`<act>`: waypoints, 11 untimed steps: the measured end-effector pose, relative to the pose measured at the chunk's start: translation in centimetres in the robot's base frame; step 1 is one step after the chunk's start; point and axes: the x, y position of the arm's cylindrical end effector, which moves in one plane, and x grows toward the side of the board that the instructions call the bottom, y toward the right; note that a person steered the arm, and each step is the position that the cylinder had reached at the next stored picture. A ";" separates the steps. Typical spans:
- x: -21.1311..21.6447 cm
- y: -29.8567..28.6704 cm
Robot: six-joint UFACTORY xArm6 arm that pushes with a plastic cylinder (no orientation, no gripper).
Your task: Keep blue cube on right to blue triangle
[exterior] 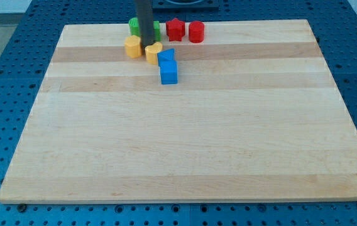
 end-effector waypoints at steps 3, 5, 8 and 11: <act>5.2 -6.9; 12.1 -4.8; 8.9 7.5; 6.7 11.0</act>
